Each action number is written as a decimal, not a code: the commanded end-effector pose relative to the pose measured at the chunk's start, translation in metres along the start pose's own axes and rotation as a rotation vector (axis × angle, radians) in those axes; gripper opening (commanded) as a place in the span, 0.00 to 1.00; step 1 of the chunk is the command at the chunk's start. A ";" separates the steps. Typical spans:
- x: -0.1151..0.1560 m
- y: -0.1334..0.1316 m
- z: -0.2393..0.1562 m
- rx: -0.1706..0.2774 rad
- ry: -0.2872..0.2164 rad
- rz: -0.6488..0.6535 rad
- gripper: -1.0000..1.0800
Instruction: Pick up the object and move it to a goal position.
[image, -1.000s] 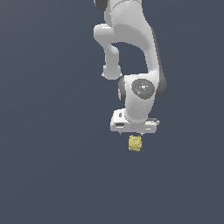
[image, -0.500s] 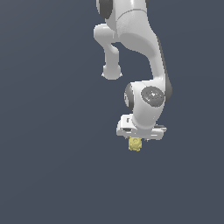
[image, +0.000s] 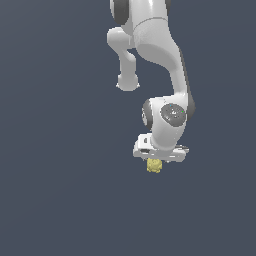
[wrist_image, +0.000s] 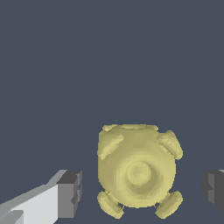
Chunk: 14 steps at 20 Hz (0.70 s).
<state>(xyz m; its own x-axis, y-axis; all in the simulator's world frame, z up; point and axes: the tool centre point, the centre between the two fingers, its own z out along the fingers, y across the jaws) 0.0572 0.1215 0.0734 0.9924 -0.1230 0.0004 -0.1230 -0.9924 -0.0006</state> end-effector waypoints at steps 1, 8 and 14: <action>-0.001 0.000 0.014 -0.001 -0.001 0.001 0.96; 0.000 0.000 0.034 -0.001 0.000 0.002 0.96; 0.001 0.000 0.034 -0.001 0.000 0.002 0.00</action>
<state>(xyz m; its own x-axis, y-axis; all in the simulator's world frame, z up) 0.0576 0.1217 0.0394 0.9921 -0.1252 -0.0003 -0.1252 -0.9921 0.0002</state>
